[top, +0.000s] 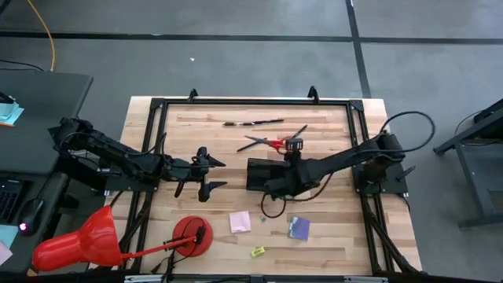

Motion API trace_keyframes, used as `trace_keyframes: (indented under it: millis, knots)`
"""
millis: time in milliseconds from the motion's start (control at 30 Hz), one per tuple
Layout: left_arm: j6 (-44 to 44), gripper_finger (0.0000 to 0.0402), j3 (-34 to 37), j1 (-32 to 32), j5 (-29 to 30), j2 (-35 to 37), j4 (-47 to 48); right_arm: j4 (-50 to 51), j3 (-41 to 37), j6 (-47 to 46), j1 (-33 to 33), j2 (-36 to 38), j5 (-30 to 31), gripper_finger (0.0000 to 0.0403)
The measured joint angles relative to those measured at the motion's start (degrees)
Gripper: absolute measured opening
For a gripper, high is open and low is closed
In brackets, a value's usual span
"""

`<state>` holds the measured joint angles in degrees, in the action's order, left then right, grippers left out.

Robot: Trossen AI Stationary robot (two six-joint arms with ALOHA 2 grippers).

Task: Pick and place office supplies into organizer
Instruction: Put the red scissor into the black desk organizer

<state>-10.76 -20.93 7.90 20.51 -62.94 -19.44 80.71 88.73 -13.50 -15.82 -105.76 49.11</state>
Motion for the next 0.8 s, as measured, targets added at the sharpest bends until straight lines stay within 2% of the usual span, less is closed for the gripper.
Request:
trace_keyframes:
  millis: [133, 333, 633, 800]
  knots:
    - [0.0, 0.0312, 0.0, 0.0, 0.1, 0.0, -0.1, 8.0, 3.5, -1.2, -0.1, -5.0, 3.3, 0.0005]
    - [0.0, 0.0312, 0.0, 0.0, 0.1, 0.0, 0.0, 9.2, 5.6, 8.0, -0.1, -9.9, 4.9, 0.0005]
    - [0.4, 0.0312, 0.0, 0.0, 0.3, 0.0, 1.9, 9.4, 5.8, 19.8, -2.3, -9.2, 10.3, 0.0008]
    - [0.4, 0.0312, 0.0, 0.0, 0.3, 0.0, 2.1, 9.3, 5.7, 18.7, -2.2, -9.3, 12.0, 0.0005]
